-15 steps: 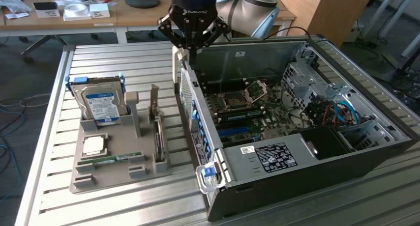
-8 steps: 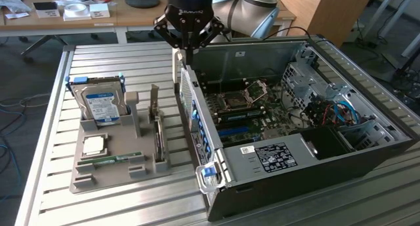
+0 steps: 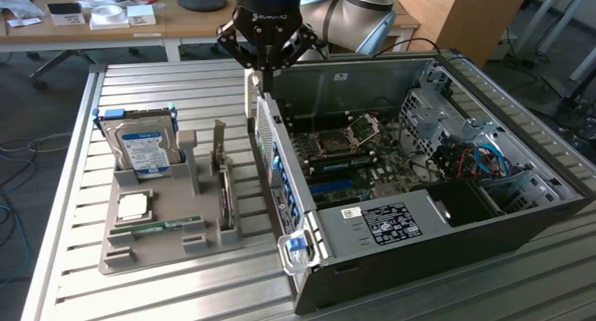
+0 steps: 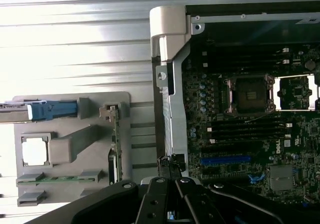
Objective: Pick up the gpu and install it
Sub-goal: 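Reach for the gpu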
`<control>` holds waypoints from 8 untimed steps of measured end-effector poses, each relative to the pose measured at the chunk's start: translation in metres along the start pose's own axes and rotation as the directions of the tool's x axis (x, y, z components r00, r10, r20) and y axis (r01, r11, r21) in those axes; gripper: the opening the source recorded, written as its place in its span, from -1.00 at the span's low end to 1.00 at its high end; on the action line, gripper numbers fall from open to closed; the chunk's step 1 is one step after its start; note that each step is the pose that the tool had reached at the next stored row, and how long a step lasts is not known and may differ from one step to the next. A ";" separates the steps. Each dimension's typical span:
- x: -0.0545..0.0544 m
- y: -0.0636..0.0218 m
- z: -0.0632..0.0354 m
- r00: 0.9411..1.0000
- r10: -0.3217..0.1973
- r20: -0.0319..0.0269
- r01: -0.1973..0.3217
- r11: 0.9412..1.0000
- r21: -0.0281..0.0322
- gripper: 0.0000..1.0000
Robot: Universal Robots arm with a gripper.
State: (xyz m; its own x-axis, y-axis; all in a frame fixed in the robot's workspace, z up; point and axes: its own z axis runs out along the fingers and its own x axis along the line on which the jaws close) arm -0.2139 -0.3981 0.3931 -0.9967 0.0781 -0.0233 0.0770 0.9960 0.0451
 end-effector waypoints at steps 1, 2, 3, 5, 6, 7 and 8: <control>0.000 0.0000 0.0000 1.000 0.000 0.000 0.000 1.000 0.000 -0.79; 0.001 -0.0001 0.0000 1.000 0.000 0.000 0.000 1.000 0.000 -0.79; 0.001 -0.0001 0.0000 1.000 0.000 0.000 0.000 1.000 0.000 -0.79; 0.002 -0.0002 0.0000 1.000 0.000 0.000 0.000 1.000 0.000 -0.79; 0.002 -0.0002 0.0000 1.000 0.000 0.000 0.000 1.000 0.000 -0.79; 0.003 -0.0002 0.0000 1.000 0.000 0.000 0.000 1.000 0.000 -0.79; 0.003 -0.0002 0.0000 1.000 0.000 0.000 0.000 1.000 0.000 -0.79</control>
State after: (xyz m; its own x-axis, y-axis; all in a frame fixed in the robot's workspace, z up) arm -0.2168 -0.3981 0.3930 -0.9967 0.0779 -0.0233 0.0768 0.9960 0.0450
